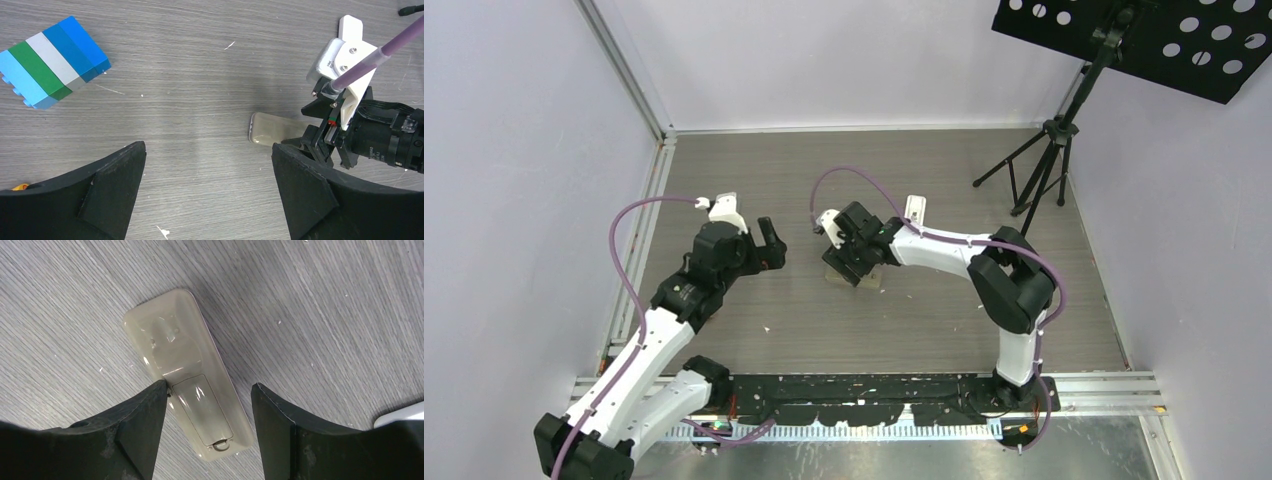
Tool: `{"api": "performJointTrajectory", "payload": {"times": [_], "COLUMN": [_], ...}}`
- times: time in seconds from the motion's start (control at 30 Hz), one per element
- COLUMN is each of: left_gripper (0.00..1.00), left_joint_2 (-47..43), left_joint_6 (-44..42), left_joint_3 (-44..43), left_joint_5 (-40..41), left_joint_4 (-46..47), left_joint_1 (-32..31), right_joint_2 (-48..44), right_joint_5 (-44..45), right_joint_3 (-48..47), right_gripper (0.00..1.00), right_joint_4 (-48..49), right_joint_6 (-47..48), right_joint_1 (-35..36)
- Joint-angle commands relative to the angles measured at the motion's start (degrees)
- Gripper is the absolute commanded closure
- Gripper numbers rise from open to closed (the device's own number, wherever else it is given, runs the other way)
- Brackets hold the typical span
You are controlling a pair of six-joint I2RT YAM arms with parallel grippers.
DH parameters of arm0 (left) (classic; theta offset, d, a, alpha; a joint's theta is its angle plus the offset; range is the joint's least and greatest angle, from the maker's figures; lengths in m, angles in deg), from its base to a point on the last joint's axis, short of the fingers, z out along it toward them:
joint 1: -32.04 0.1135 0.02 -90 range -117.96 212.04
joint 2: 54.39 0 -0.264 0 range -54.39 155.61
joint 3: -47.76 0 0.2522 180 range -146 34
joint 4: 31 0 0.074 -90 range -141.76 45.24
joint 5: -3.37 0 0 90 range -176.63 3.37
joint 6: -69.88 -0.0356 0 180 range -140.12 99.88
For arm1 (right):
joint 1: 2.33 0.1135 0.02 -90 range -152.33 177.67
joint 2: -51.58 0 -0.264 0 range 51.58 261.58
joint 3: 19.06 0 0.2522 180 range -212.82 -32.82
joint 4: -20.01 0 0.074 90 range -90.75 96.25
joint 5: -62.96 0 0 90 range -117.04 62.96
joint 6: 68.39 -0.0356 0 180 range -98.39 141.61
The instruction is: Load the batteries into the remote control
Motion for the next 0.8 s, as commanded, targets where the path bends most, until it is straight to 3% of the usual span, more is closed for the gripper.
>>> {"api": "performJointTrajectory", "payload": {"times": [0.0,0.3,0.57,0.77], "left_gripper": [0.0,0.0,0.0,0.0], "left_joint_2": [0.42,1.32,2.07,2.33], "left_joint_6": [-1.57,-1.28,-1.5,-1.5], "left_joint_3": [-1.98,-2.41,-2.56,-3.07], "left_joint_5": [0.35,0.49,0.41,0.54], "left_joint_4": [0.08,-0.39,-0.45,-1.08], "left_joint_1": [0.16,0.17,0.17,0.17], "right_joint_2": [2.44,4.03,2.13,4.74], "right_joint_5": [1.1,-6.13,-7.13,-0.75], "right_joint_3": [-2.72,-5.65,-4.81,-5.4], "right_gripper": [0.34,0.34,0.29,0.41], "right_joint_4": [-2.97,-8.65,-11.02,-9.04], "right_joint_6": [2.03,1.35,2.59,1.35], "right_joint_1": [-0.68,-1.45,-1.52,-1.25]}}
